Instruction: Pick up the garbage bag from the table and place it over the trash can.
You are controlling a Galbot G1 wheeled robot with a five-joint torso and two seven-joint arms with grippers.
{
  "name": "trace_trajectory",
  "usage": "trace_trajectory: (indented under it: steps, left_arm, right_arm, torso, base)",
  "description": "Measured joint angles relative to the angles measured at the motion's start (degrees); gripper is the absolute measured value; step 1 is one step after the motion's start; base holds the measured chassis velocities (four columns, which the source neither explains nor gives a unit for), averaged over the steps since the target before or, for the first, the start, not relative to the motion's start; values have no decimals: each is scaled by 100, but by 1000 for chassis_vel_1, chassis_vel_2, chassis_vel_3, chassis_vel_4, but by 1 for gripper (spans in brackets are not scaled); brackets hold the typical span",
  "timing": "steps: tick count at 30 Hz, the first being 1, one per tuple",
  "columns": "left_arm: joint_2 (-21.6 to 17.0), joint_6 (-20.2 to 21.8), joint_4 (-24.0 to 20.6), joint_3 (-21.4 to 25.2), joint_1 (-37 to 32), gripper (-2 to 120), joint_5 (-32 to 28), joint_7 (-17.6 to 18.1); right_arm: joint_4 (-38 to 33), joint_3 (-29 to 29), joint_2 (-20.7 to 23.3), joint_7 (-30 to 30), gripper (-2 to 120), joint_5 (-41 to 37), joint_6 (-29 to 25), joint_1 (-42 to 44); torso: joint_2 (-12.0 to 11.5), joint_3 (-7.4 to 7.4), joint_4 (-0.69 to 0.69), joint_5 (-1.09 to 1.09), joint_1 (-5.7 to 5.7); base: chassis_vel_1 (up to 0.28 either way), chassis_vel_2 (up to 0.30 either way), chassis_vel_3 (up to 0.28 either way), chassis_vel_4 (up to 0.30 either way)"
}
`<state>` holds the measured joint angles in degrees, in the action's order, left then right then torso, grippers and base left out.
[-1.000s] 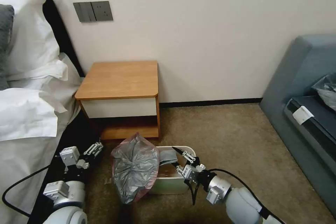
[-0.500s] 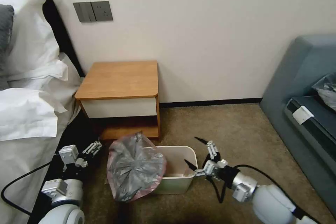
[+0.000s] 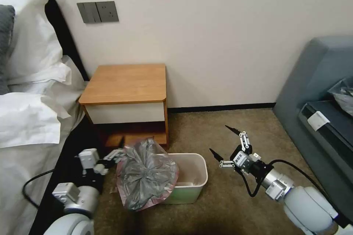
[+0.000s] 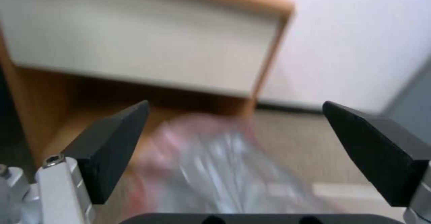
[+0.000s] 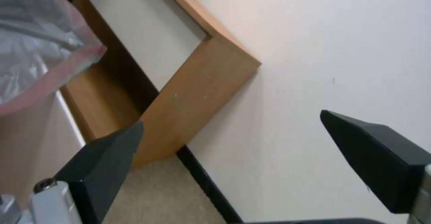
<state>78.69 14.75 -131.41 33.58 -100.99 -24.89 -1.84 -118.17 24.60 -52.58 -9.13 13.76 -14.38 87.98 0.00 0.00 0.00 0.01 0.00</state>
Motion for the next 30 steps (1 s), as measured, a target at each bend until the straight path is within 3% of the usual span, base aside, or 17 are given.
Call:
trace_trajectory:
  steps: [6,14,17,23,30]
  left_arm:
    - [40,386,141,-295,-224,97,569,379]
    - [305,49,684,-463,-127,100,1357,807]
    - [345,59,794,-500,-78,98,1334,826]
    - [379,437,894,-650,106,94,590,624]
    - [366,455,1025,-622,223,93,484,579]
  right_arm:
    - [33,3,-155,13,100,7,-102,44]
    - [169,-19,-246,11,100,29,-244,66]
    - [191,-26,-257,8,100,41,-254,71]
    - [175,-24,-232,6,100,43,-239,69]
    - [145,-8,-235,2,100,62,-231,105]
  torso:
    - [0,0,1,-1,0]
    - [0,0,0,-1,0]
    - [0,0,1,-1,0]
    - [0,0,0,-1,0]
    - [0,0,0,-1,0]
  base:
    - [0,0,0,0]
    - [0,0,0,0]
    - [0,0,0,0]
    - [0,0,0,0]
    - [0,0,0,0]
